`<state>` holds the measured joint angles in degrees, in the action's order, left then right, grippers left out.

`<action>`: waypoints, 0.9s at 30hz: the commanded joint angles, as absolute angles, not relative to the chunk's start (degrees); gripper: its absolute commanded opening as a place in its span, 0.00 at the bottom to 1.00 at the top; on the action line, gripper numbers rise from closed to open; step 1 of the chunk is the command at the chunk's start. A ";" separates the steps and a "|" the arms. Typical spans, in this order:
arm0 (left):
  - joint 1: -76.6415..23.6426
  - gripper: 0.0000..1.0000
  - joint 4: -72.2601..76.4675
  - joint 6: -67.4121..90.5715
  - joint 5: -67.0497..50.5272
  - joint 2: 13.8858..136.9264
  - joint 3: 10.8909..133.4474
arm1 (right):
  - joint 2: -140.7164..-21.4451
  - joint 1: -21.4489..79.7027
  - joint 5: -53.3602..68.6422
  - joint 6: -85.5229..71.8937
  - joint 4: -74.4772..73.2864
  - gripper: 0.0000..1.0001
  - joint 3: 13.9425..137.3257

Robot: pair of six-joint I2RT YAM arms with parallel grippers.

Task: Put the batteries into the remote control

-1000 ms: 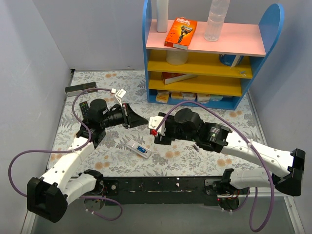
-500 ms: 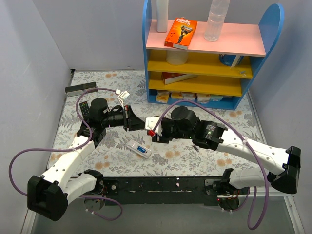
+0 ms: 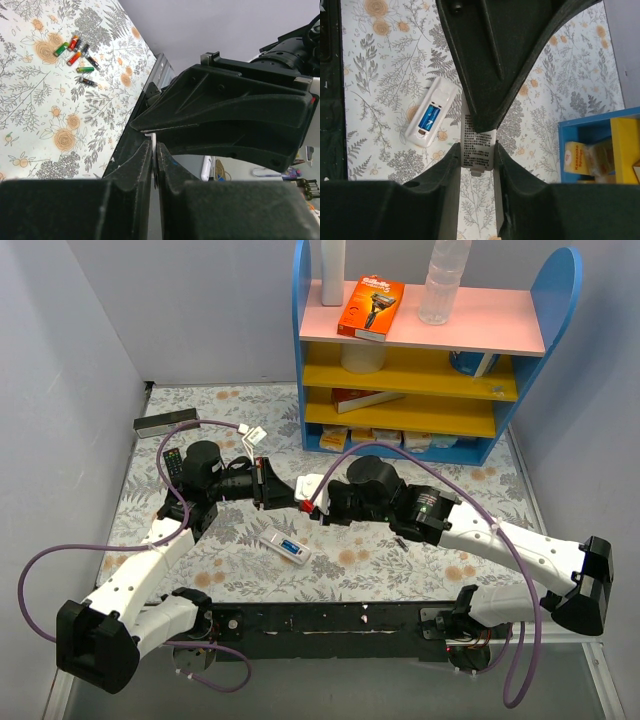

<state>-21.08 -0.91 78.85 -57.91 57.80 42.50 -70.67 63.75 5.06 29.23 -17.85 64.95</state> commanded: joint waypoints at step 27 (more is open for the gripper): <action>-19.86 0.80 -22.32 83.40 11.77 43.95 25.77 | -102.54 64.33 2.29 -3.51 -51.05 0.01 90.43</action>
<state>-20.34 -21.02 79.75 3.27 46.54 29.93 -96.71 63.75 3.92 2.33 -41.41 82.56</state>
